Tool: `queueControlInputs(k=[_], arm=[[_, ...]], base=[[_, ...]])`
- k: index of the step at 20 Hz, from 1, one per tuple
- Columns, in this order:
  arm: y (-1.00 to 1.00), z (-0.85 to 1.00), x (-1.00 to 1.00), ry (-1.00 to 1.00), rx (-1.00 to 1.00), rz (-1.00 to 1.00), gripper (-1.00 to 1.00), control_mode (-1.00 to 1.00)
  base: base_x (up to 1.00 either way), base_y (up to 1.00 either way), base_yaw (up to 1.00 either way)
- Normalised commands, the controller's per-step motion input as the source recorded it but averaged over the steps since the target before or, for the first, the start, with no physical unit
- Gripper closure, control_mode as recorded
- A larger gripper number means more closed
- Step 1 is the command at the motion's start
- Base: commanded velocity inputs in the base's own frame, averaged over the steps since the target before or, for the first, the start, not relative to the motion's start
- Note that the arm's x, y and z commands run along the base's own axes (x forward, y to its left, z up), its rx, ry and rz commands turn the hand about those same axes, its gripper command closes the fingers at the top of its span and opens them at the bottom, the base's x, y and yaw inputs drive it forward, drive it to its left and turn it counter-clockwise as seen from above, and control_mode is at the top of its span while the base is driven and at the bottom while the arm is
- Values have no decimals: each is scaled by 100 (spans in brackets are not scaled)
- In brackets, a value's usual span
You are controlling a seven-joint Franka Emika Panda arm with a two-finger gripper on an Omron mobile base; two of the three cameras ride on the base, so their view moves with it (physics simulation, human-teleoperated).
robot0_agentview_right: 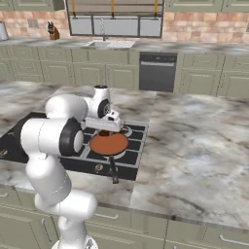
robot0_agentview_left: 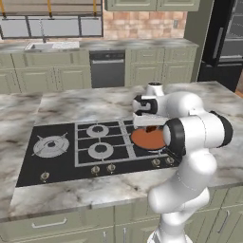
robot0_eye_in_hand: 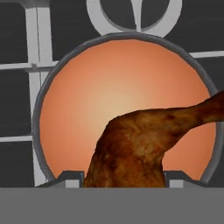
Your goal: Retrieve the chicken drumstick from the fridge and place it on the saucepan with marinade on the stove.
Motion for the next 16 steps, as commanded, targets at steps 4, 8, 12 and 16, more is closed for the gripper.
queueControlInputs(k=[4, 8, 12, 16], arm=[[0, -10, 20, 4, 0, 0, 100, -100], [0, -36, 5, 4, 0, 0, 100, -100], [0, -44, 0, 3, 0, 0, 100, -100], [0, -35, 0, 3, 0, 0, 100, -100]], base=[[0, 0, 0], [0, 0, 0], [0, 0, 0], [0, 0, 0]])
